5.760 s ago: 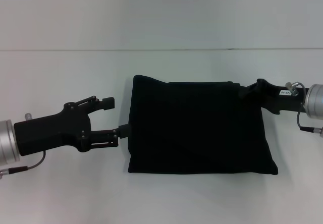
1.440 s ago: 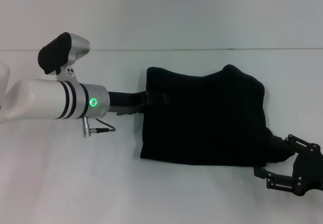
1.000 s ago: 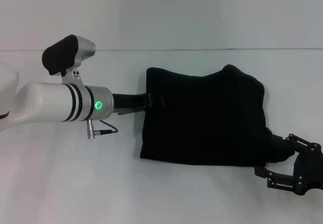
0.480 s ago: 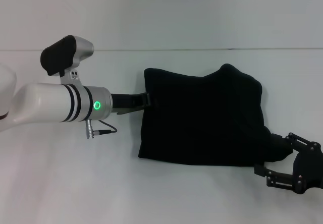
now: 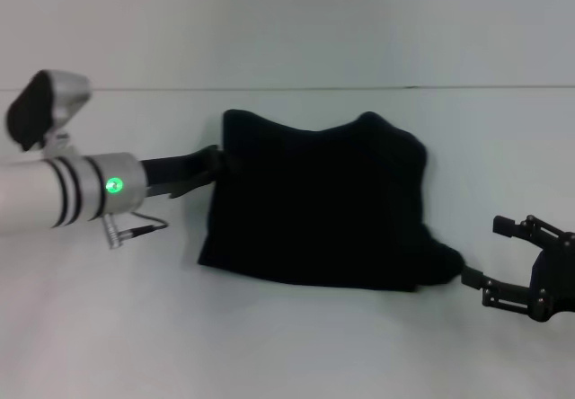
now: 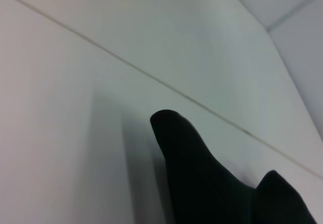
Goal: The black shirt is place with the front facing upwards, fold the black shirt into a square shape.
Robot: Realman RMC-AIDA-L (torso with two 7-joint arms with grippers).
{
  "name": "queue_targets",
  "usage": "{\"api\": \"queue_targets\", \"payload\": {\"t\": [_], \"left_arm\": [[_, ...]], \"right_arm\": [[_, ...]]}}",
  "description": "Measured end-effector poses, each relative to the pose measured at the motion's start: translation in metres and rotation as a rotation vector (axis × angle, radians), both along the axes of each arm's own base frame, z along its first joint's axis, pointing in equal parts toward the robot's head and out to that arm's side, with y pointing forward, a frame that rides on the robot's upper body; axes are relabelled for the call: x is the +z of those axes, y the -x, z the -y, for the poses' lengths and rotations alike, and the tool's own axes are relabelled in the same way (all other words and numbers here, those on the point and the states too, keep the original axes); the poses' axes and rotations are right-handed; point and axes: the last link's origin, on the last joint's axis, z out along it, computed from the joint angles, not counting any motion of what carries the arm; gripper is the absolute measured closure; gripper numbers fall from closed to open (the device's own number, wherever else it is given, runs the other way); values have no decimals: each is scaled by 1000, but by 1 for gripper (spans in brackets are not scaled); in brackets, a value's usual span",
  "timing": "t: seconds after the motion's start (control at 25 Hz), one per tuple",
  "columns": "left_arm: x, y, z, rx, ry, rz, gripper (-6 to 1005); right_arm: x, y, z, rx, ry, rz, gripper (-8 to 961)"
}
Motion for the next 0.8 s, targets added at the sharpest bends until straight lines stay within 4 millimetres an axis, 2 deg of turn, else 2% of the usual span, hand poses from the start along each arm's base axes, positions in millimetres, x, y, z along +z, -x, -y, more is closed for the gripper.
{"api": "queue_targets", "payload": {"t": [0.2,0.32,0.48,0.68,0.8], "left_arm": [[12,31,13,112,-80,71,912],[12,39,19,147,-108,96,913],[12,38,21,125,-126,112,914],[15,26,24,-14,-126,124,915],[21,27,24,-41,-127,116,916]], "right_arm": [[3,1,-5,-3,-28,-1,10],[2,3,-9,-6,-40,-5,10],[1,5,-12,-5,-46,-3,11],[0,5,-14,-10,-50,3,11],[-1,5,-15,-12,-50,2,11]]}}
